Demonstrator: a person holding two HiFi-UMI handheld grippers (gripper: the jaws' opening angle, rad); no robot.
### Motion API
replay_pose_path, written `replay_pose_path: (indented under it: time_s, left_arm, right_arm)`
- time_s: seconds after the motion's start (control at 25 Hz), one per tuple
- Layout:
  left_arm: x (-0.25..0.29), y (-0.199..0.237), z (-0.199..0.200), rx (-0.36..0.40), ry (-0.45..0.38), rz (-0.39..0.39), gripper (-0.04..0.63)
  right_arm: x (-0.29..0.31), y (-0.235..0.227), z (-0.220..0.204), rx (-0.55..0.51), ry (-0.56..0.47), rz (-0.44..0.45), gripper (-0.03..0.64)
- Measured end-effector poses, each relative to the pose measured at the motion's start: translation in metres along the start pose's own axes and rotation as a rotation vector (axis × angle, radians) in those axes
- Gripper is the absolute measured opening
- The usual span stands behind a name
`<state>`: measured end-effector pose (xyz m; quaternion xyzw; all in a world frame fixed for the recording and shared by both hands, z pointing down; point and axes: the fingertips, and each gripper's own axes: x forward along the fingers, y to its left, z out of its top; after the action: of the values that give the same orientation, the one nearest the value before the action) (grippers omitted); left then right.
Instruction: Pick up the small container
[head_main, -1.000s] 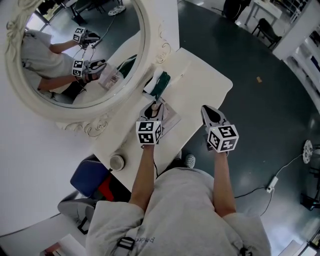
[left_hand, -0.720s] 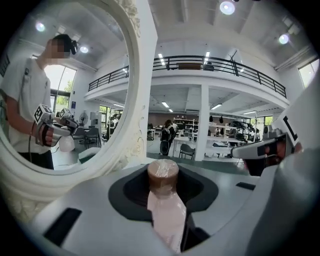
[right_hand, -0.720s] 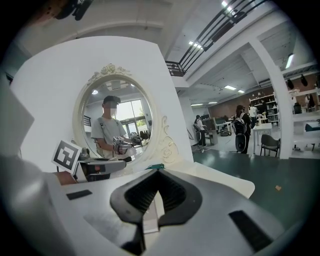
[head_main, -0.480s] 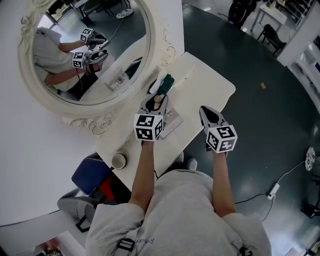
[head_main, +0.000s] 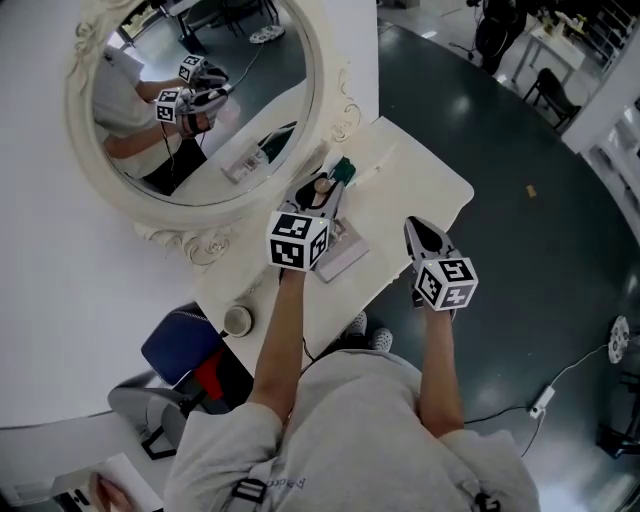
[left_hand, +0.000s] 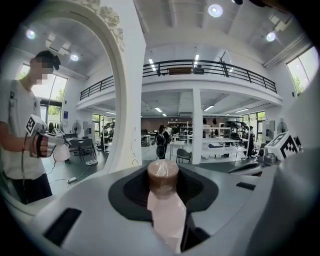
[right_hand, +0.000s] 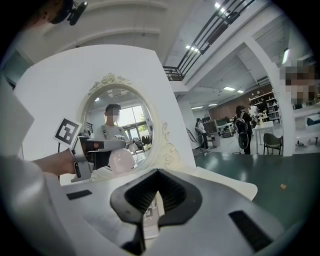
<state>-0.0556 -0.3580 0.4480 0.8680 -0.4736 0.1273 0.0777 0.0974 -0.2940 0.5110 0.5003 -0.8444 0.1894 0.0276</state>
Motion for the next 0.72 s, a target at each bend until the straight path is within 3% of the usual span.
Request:
replay_pose_path:
  time_s: [0.24, 0.72]
  left_arm:
    - [-0.011, 0.002, 0.018, -0.016, -0.025, 0.023, 0.14]
    - [-0.037, -0.014, -0.021, -0.059, -0.028, 0.046, 0.14]
  right_arm:
    - [-0.001, 0.003, 0.007, 0.01, -0.024, 0.005, 0.017]
    - [-0.008, -0.007, 0.012, -0.005, -0.069, -0.015, 0.017]
